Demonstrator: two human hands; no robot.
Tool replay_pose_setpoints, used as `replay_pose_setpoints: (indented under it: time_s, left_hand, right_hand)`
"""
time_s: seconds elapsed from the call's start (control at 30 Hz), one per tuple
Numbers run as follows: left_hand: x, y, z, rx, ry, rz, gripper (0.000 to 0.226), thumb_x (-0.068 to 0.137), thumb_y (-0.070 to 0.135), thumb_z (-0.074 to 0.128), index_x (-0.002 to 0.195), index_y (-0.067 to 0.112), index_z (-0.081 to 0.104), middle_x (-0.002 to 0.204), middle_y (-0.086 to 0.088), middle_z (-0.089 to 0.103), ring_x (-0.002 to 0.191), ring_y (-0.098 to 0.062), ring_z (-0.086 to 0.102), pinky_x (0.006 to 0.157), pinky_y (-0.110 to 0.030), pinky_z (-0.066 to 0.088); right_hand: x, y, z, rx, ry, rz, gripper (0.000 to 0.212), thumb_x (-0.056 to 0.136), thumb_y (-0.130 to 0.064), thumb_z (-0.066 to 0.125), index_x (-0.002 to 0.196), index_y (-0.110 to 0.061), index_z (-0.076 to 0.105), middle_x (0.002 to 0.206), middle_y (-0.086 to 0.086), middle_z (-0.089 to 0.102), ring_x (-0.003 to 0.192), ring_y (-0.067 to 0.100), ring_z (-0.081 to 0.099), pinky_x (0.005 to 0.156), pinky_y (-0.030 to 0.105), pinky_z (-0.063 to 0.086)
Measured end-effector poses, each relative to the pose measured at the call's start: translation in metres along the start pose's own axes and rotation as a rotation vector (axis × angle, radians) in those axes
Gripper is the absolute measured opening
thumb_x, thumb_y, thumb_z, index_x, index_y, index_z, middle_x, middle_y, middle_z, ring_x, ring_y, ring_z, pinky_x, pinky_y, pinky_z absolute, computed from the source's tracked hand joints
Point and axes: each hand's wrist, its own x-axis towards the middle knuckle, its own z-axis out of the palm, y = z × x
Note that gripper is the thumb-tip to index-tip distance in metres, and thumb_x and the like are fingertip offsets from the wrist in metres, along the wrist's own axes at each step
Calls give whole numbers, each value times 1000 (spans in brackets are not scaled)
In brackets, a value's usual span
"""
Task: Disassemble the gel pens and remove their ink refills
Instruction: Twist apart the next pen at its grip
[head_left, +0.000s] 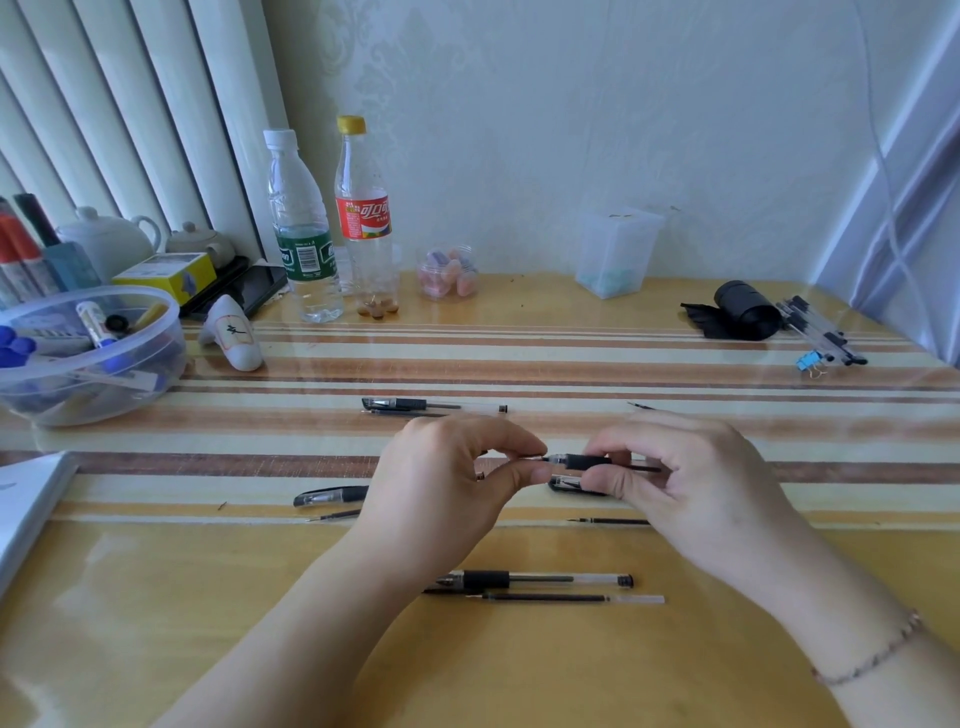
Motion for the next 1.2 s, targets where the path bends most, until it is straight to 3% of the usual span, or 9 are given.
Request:
replay_pose_setpoints:
  time_s: [0.2,0.27,0.37,0.5,0.63,0.77,0.93,1.07,1.2]
  left_hand:
    - [1,-5,6,-12,50,10,9,74,34,75,82,30,77,84,23,69,75,5,63,64,-15,46]
    - [0,-4,4,-32,56,2,11,73,26,81,82,29,77,82,21,70,66,13,57,60,-6,38]
    - [-1,-1,2,-12,41,-36,22,72,26,82,91,35,75,77,22,72,49,11,47,54,-4,30]
    - [-1,-2,-1,13,39,-89,29,72,30,81,98,41,72,76,26,71,42,0,44,51,-7,30]
    - [-1,-2,-3,41,39,-93,29,71,30,82,97,41,72,76,26,71,40,-4,43,49,-7,30]
    - [-1,-1,-3,39,32,-98,29,71,30,82,96,40,72,76,26,71,41,-5,44,51,-14,34]
    - [-1,-1,-3,56,23,-89,25,70,30,83,92,38,73,73,25,71,47,5,48,54,-16,36]
    - [-1,-1,-2,48,31,-46,18,71,36,77,88,35,72,75,25,72,65,2,64,66,-25,53]
    - [-2,-1,-2,218,-38,20,19,76,45,66,90,35,72,82,23,73,69,-1,64,61,-28,54]
  right_hand:
    - [-3,-2,4,-6,-43,5,21,79,-27,75,99,-30,71,90,-19,59,67,12,55,55,30,47]
    - [-3,-2,3,4,-30,18,30,78,-18,77,104,-32,69,86,-18,57,66,13,55,56,30,49]
    - [-3,-4,0,5,-16,55,32,78,-33,73,109,-40,66,76,-24,62,68,6,58,59,28,50]
    - [-3,-9,-2,-14,-56,74,34,79,-60,49,100,-40,66,73,-28,65,64,-8,56,55,26,44]
    - [-3,-9,-1,-9,-86,120,18,76,-47,70,82,-33,61,70,-33,58,60,-5,50,50,23,35]
    - [-3,-10,-3,-26,-83,93,29,85,-60,44,76,-40,62,62,-12,65,58,6,58,51,32,49]
    - [-4,-10,-2,-62,-87,109,26,73,-61,60,80,-36,60,67,-16,62,62,4,54,49,23,40]
    - [-5,-8,0,-113,-142,91,33,83,-66,32,74,-44,55,59,-12,62,58,6,58,54,35,50]
    - [-6,-7,1,-157,-82,39,27,81,-61,50,84,-36,60,65,-19,62,62,5,59,56,34,51]
